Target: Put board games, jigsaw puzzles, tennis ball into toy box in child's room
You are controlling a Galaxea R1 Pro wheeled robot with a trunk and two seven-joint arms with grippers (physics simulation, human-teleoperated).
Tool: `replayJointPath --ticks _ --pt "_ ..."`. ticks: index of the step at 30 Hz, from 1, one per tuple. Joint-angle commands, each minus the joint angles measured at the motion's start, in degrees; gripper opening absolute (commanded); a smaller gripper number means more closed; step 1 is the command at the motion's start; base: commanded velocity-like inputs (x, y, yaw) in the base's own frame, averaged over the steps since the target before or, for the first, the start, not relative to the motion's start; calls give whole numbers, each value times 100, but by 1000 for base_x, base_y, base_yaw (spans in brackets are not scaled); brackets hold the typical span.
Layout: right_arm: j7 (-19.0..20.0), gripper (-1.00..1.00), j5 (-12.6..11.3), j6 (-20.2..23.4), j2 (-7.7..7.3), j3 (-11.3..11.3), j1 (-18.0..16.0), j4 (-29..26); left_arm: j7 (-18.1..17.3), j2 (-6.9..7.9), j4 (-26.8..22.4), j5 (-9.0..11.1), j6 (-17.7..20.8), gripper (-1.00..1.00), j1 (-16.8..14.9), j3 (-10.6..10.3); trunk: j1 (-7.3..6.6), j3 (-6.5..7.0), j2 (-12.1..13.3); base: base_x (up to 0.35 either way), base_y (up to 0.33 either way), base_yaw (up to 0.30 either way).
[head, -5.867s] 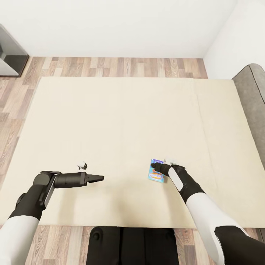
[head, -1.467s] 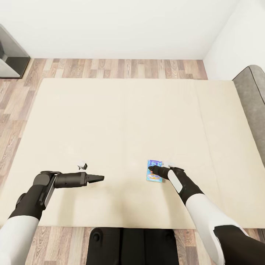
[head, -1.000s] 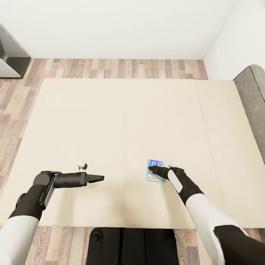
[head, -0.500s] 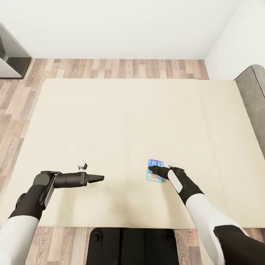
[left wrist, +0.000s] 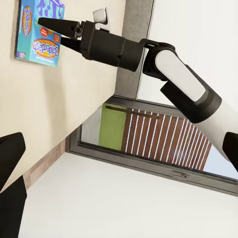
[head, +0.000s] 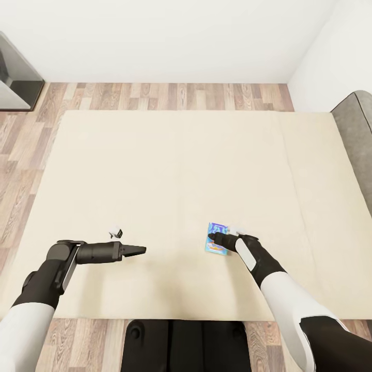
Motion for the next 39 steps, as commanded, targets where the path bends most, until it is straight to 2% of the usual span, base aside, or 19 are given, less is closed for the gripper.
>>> replayJointPath --ticks 1,39 --pt "-2 100 -7 24 -2 8 -1 -6 -33 0 -3 -26 60 100 -3 4 3 -6 -9 0 2 0" --pt "-2 100 -7 23 7 9 -1 -6 -33 0 -3 -26 60 100 -3 0 3 -6 -9 -9 46 0"
